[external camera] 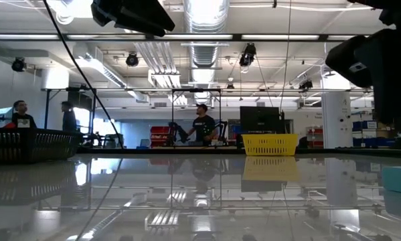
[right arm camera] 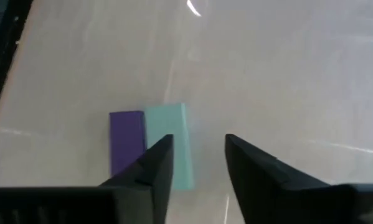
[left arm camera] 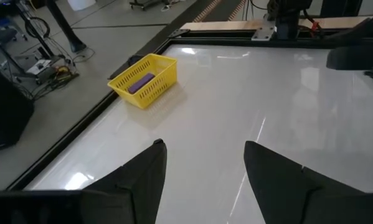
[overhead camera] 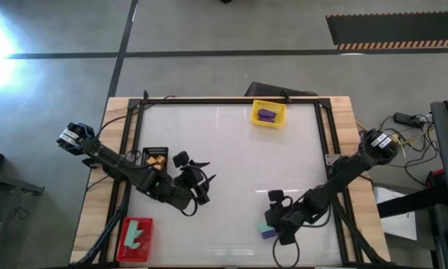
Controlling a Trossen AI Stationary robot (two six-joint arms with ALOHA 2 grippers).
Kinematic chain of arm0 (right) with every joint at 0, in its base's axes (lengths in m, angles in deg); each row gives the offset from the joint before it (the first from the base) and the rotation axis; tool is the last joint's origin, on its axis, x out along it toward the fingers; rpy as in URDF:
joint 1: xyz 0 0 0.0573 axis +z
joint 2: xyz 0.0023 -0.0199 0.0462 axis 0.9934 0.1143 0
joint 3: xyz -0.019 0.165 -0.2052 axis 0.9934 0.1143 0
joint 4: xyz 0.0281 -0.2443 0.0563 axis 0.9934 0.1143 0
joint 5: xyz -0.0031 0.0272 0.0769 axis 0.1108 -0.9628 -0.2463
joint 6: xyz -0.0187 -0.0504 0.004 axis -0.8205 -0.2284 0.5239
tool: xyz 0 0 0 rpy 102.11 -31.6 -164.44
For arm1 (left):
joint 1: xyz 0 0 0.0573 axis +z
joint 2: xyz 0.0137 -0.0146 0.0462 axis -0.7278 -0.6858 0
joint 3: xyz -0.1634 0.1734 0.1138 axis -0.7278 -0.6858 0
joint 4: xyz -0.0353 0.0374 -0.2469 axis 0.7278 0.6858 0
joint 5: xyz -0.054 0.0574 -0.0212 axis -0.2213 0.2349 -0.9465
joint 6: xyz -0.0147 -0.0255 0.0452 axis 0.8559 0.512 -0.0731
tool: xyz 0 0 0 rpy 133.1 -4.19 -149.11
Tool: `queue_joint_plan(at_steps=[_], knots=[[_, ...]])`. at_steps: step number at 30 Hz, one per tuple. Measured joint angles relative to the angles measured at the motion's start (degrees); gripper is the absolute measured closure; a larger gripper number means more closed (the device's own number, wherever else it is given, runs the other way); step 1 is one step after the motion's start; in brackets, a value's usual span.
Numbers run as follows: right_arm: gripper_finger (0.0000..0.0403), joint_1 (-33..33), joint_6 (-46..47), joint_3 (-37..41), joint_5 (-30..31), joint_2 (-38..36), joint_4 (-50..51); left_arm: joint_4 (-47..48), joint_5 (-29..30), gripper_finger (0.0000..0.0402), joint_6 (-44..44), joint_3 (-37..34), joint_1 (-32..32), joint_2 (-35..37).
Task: Sort & place blocks by color
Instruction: Put the light blue block into the red bin
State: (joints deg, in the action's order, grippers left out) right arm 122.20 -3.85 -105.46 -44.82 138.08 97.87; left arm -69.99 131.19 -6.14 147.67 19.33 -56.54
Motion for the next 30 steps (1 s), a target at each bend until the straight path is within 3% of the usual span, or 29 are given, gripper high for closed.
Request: queue_joint_plan(at_steps=[9,16,23,30], knots=[[0.0386,0.0,-3.1,-3.1,-2.6,6.1,-0.2,-0.4,0.0,0.0203,-0.7,0.0,0.4,0.0],[0.0394,-0.1,-3.4,-3.3,-2.3,9.2,0.4,-0.4,0.0,0.0203,-0.7,0.0,0.4,0.0],[0.0394,-1.3,-2.6,-2.9,10.1,8.4,2.9,-0.8,0.0,0.0203,-0.7,0.0,0.4,0.0],[0.0394,-1.8,-6.3,-2.9,7.3,7.5,2.5,-0.8,0.0,0.0203,-0.8,0.0,0.5,0.0]])
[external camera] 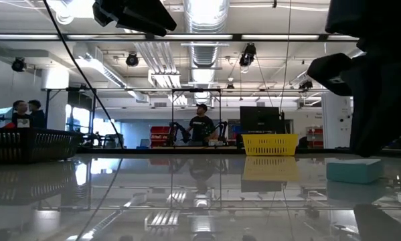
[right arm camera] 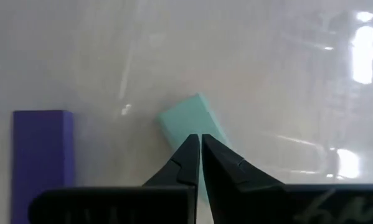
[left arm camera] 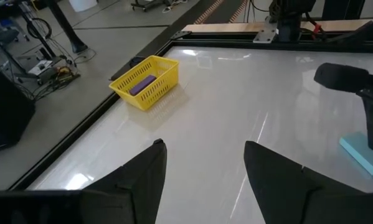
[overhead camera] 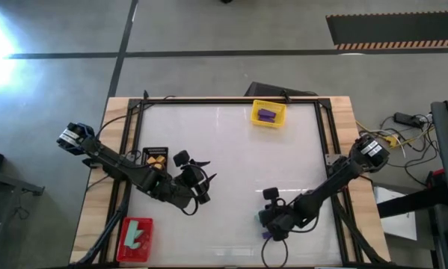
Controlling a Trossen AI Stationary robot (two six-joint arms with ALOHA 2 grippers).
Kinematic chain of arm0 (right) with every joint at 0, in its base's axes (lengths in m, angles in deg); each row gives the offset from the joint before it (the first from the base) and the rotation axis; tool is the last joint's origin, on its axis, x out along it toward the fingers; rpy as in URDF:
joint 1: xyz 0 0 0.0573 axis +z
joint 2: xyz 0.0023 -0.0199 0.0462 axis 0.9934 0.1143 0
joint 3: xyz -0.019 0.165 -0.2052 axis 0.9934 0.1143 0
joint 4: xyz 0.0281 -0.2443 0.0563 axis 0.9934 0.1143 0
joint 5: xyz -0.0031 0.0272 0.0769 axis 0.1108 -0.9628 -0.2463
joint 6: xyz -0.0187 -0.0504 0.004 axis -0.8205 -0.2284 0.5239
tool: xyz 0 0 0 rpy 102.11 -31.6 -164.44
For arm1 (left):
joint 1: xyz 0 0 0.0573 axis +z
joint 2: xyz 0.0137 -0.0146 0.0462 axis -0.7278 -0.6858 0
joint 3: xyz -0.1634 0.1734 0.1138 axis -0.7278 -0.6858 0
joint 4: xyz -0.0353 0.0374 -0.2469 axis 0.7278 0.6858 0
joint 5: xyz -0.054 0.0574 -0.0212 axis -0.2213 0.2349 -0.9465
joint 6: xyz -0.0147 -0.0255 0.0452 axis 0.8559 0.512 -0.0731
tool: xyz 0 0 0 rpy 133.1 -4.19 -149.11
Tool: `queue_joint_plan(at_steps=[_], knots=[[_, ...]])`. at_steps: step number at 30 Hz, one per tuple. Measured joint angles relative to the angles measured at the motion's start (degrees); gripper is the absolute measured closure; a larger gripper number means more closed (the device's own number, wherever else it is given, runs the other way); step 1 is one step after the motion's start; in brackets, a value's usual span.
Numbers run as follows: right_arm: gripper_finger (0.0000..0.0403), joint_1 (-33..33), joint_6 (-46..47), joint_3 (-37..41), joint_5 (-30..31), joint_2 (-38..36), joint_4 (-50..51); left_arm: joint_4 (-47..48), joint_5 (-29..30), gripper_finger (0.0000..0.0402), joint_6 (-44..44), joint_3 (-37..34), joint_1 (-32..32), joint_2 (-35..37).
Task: Sort & place blocks by color
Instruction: Put the light blue block into the red bin
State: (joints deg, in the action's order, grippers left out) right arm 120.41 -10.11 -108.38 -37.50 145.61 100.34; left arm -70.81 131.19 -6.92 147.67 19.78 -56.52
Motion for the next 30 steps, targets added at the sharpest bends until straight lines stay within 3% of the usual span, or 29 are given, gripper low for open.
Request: queue_joint_plan(at_steps=[6,16,21,26,30], knots=[[0.0361,-1.4,0.1,0.0,-5.9,-0.4,-0.2,0.0,0.0,0.0203,0.0,0.0,0.3,0.0],[0.0218,-3.2,-2.6,0.0,-6.5,-0.4,-0.2,0.0,0.0,0.0203,-0.1,0.0,0.3,0.0],[0.0167,-3.4,-3.7,0.0,-6.5,-0.3,-0.3,0.0,0.0,0.0203,-1.0,0.0,0.3,0.0],[0.0144,-3.6,-3.9,0.3,-6.4,1.3,-0.4,-0.1,0.0,0.0203,-1.0,0.0,0.3,0.0],[0.0155,-3.6,-5.5,0.4,-6.3,2.6,-1.1,-0.2,0.0,0.0203,-1.0,0.0,0.3,0.0]])
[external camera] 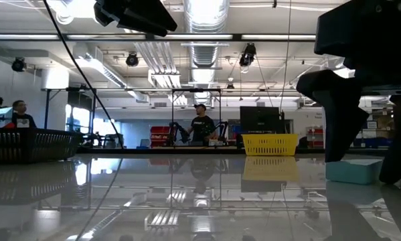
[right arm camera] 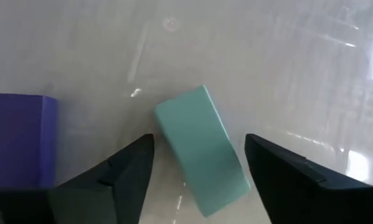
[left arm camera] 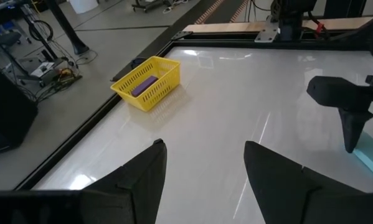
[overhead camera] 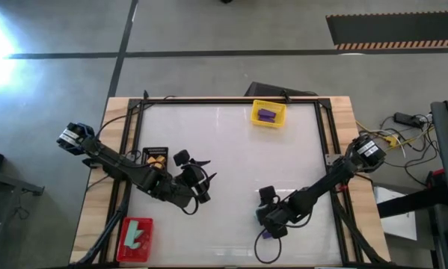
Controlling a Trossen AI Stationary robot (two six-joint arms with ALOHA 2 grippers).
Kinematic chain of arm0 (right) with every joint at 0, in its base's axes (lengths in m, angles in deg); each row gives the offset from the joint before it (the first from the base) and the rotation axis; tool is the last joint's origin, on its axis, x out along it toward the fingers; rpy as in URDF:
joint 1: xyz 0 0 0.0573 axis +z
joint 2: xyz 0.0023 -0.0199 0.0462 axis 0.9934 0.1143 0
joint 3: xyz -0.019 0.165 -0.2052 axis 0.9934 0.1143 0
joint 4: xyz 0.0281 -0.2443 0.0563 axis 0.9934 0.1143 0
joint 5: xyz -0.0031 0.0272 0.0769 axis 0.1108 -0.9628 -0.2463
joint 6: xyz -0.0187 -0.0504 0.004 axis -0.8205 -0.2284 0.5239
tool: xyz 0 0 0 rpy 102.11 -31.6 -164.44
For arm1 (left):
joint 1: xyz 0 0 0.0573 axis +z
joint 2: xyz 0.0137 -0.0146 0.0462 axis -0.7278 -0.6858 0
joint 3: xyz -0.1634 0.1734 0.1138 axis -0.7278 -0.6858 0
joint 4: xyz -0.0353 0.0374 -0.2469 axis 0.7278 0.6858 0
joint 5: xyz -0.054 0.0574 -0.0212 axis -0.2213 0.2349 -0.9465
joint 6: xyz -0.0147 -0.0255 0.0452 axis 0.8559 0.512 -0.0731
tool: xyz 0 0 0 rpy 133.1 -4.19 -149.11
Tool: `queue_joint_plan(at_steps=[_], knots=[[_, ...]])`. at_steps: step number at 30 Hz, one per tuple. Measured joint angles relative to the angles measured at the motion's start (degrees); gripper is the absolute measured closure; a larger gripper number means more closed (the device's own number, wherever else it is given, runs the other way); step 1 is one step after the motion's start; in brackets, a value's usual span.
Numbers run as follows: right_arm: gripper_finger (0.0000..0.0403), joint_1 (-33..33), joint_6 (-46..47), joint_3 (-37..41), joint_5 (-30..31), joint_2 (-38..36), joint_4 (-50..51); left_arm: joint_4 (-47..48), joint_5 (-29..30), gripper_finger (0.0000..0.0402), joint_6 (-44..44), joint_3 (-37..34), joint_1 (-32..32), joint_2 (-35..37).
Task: Sort & place blocks by color
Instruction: Put the light blue block into the red bin
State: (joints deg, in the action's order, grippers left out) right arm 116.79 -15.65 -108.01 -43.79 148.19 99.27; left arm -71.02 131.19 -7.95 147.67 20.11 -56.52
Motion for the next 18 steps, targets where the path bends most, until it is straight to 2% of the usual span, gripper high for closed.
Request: queue_joint_plan(at_steps=[5,12,18], knots=[[0.0201,0.0,-0.9,0.0,-0.4,0.4,-1.1,-0.6,0.0,0.0203,0.0,0.0,0.0,0.0],[0.0291,-0.1,-0.6,0.1,0.2,0.4,-2.7,-1.4,0.0,0.0203,0.0,0.0,0.0,-0.2],[0.0292,-0.5,-2.7,0.3,0.8,-1.5,-6.4,-3.7,-0.6,0.0203,-0.3,0.0,0.0,-1.3]])
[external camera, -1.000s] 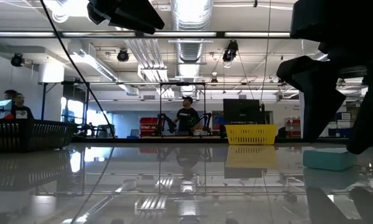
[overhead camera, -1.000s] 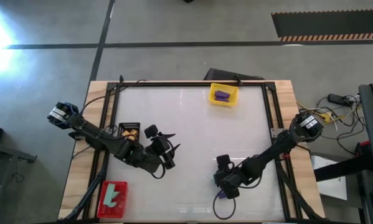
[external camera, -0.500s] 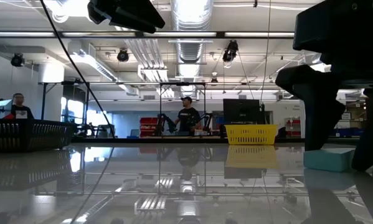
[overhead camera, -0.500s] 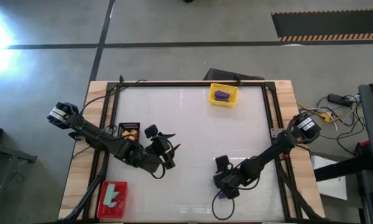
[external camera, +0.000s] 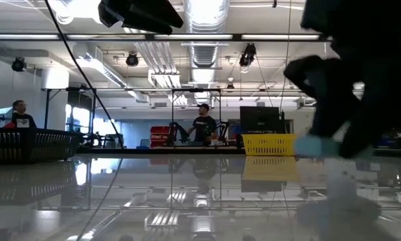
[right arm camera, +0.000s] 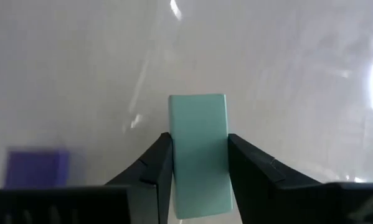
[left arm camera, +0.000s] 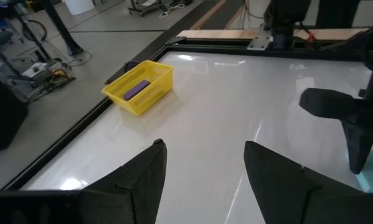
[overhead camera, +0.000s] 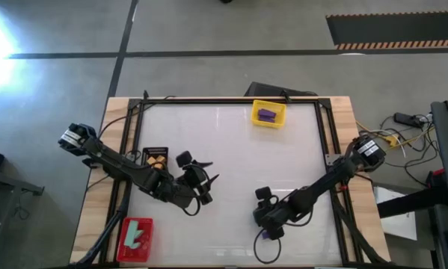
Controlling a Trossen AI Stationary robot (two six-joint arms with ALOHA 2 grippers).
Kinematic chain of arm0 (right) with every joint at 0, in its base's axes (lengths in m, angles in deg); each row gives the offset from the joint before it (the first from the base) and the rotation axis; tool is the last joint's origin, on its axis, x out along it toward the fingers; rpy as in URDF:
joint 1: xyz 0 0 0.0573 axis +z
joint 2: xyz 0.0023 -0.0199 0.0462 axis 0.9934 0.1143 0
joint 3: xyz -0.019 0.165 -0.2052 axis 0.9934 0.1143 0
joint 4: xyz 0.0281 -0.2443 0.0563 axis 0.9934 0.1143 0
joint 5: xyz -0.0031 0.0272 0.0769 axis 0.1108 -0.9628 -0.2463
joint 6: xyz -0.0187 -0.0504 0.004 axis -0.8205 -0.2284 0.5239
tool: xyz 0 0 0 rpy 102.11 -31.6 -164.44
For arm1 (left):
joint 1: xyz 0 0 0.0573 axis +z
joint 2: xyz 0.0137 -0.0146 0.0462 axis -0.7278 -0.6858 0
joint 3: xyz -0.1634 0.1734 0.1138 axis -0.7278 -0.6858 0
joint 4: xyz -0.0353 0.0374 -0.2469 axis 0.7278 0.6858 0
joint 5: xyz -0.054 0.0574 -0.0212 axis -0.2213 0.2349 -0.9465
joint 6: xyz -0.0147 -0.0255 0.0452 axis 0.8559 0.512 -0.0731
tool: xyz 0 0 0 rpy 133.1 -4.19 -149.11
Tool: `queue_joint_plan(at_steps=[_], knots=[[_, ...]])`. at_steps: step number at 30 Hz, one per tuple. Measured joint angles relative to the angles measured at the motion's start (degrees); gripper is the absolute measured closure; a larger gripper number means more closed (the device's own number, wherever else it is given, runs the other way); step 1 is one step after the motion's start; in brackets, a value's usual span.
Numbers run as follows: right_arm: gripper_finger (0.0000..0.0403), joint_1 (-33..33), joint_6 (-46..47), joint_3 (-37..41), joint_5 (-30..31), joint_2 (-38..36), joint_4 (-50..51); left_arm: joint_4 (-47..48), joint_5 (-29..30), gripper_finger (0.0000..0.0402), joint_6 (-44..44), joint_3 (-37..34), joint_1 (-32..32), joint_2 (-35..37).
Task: Sort & place blocks by color
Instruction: Put the light blue block into the red bin
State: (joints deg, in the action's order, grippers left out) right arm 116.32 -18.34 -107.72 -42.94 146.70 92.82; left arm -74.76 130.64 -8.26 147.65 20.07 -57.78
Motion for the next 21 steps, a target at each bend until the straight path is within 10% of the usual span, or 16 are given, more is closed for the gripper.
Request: queue_joint_plan(at_steps=[10,21], knots=[[0.0292,-0.7,-10.3,2.8,10.3,-7.0,-16.6,-6.2,-3.8,0.0203,-5.4,0.0,-1.1,-0.9],[0.0292,-1.7,-21.6,13.5,11.3,-7.6,-64.2,-26.7,-8.7,0.0203,-28.4,0.0,-6.9,-0.9]])
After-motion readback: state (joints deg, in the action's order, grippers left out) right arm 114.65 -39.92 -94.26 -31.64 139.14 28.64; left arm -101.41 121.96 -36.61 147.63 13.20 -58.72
